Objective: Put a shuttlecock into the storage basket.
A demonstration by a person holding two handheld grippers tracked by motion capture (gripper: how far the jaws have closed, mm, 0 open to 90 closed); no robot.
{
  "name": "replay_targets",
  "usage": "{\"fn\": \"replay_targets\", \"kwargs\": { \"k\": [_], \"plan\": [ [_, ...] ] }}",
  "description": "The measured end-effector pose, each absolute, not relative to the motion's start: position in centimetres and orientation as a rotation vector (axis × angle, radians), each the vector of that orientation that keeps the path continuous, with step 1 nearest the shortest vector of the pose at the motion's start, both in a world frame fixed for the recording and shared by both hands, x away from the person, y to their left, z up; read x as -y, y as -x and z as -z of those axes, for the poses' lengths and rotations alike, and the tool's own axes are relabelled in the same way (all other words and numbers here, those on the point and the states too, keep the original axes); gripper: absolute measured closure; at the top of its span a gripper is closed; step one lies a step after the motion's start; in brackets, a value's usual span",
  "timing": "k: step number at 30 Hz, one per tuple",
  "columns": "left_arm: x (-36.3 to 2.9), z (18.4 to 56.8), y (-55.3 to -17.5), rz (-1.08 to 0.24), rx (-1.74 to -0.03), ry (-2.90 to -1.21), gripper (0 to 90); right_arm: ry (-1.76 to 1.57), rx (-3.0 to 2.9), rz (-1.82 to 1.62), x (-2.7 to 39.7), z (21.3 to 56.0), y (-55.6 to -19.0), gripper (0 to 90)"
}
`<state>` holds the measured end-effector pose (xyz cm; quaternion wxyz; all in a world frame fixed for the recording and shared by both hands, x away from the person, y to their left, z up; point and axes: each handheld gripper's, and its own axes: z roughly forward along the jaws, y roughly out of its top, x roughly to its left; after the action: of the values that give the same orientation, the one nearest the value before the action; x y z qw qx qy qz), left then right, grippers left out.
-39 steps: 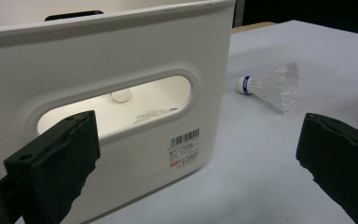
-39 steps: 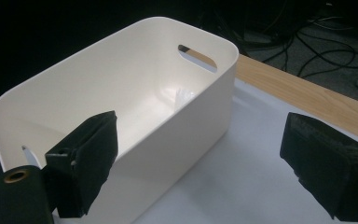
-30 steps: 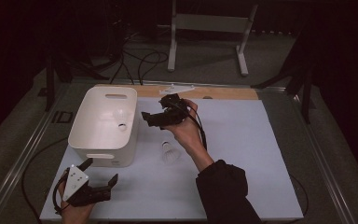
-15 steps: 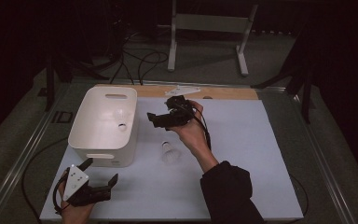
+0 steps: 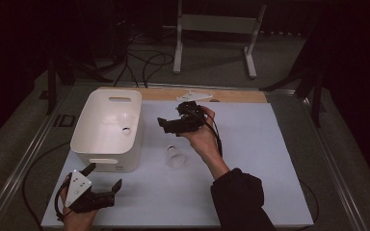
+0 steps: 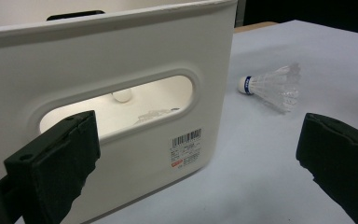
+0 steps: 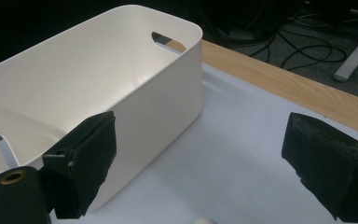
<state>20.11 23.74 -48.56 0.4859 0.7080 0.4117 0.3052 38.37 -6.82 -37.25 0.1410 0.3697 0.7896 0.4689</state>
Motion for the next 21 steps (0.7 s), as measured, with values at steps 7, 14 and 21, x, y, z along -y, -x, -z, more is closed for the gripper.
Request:
{"fn": "replay_targets", "kwargs": {
  "k": [7,14,21],
  "plan": [
    [-23.68,48.56,-20.12,-0.743,-0.999,-1.728,0.3,-1.062,-2.277,-1.346,7.14,37.48,-38.14,9.8],
    [-23.66,48.55,-20.09,-0.741,-0.999,-1.724,0.3,-1.070,-2.276,-1.338,7.41,37.79,-38.03,9.7],
    [-23.71,48.56,-20.06,-0.740,-1.000,-1.724,0.3,-1.068,-2.279,-1.330,7.38,37.96,-37.86,9.7]
  ]
}}
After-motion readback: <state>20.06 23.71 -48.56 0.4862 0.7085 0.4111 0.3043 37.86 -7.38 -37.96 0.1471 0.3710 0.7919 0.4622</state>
